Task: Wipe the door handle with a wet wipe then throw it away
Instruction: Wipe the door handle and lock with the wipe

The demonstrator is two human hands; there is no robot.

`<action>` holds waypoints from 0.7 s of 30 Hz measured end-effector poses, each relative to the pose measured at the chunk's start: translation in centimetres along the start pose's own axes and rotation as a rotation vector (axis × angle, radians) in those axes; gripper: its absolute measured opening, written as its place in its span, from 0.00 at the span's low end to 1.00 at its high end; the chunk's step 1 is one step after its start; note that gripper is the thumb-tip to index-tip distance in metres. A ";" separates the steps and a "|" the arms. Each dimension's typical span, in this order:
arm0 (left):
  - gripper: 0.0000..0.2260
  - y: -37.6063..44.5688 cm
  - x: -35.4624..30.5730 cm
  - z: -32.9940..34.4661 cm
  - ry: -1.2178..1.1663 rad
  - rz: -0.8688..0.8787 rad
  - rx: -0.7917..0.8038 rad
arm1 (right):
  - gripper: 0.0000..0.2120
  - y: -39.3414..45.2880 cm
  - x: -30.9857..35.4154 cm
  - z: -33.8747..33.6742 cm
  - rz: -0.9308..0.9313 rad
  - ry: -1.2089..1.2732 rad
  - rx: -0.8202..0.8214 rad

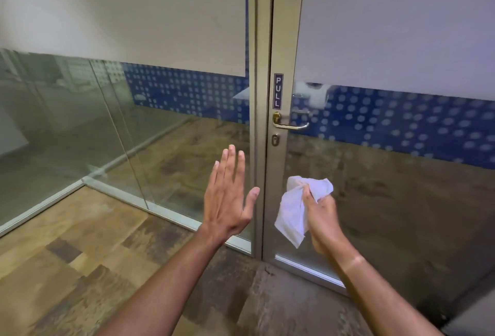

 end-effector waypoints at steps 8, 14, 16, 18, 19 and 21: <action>0.35 9.4 4.6 7.6 -0.098 0.099 0.014 | 0.11 8.3 0.0 1.2 -0.083 -0.071 -0.050; 0.35 16.5 9.3 12.3 -0.134 0.183 0.031 | 0.10 14.6 0.3 4.0 0.035 0.080 -0.144; 0.35 18.5 10.2 13.9 -0.153 0.197 0.045 | 0.11 16.3 0.5 4.8 0.053 0.128 -0.124; 0.35 20.1 10.9 15.3 -0.165 0.220 0.042 | 0.19 17.9 0.7 5.4 0.063 0.143 -0.125; 0.35 21.1 11.2 16.1 -0.174 0.230 0.039 | 0.23 18.8 0.7 5.5 0.054 0.091 -0.153; 0.35 23.0 11.7 17.9 -0.190 0.235 0.039 | 0.24 20.9 1.0 5.7 0.001 -0.088 -0.239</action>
Point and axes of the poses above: each hand's wrist, its own y-axis towards the middle knuckle, its own z-axis out of the palm, x = y × z, the point moved 2 cm from there along y, towards the middle knuckle, and after that the axes turned 2 degrees about -x, right-handed, at the moved point
